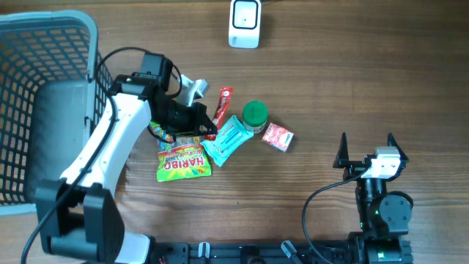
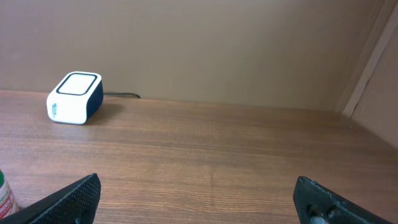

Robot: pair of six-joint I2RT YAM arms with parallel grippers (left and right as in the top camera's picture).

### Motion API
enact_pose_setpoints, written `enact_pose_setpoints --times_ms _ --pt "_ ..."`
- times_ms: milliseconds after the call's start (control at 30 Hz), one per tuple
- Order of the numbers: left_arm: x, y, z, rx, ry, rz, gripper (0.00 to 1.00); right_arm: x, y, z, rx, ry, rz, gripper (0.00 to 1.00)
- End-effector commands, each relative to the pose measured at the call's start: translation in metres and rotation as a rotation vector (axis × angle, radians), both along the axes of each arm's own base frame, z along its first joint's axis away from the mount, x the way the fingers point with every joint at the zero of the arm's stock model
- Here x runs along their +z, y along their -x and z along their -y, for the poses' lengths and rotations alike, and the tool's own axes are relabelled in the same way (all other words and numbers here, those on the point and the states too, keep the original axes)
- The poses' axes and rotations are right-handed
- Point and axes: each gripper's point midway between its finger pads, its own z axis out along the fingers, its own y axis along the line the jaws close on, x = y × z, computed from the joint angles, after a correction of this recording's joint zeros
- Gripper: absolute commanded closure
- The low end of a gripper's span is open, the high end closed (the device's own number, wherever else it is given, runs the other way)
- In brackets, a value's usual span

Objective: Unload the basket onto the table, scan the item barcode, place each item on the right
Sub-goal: 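Grasp the red Nescafe stick and lift it out of the basket, then lower the Nescafe stick onto the table between Haribo bag and jar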

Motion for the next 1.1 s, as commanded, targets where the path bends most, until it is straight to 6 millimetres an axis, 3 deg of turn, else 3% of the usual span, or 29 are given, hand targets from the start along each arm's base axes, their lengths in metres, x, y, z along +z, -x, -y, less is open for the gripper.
enact_pose_setpoints --times_ms 0,200,400,633,833,1033,1067 --pt "-0.034 -0.003 -0.015 0.233 -0.131 -0.190 0.96 0.002 0.000 -0.001 0.005 0.009 0.008 0.01" --pt "-0.043 -0.019 -0.021 0.311 -0.172 -0.153 0.96 0.002 0.000 -0.001 0.005 0.009 0.008 0.00" --pt "-0.060 -0.040 -0.047 0.364 -0.324 -0.031 0.96 0.002 0.000 -0.001 0.005 0.009 0.008 0.00" --pt "-0.098 -0.020 -0.052 0.361 -0.336 -0.054 0.96 0.002 0.000 -0.001 0.005 0.009 0.008 0.00" --pt "-0.096 -0.032 -0.027 0.309 -0.312 0.051 0.96 0.002 0.000 -0.001 0.005 0.009 0.008 0.00" --pt "-0.100 -0.037 -0.023 0.328 -0.387 0.106 0.96 0.002 0.000 -0.001 0.005 0.009 0.008 0.00" --pt "-0.100 -0.036 -0.022 0.324 -0.387 0.105 0.85 0.002 0.000 -0.001 0.005 0.009 0.008 0.00"
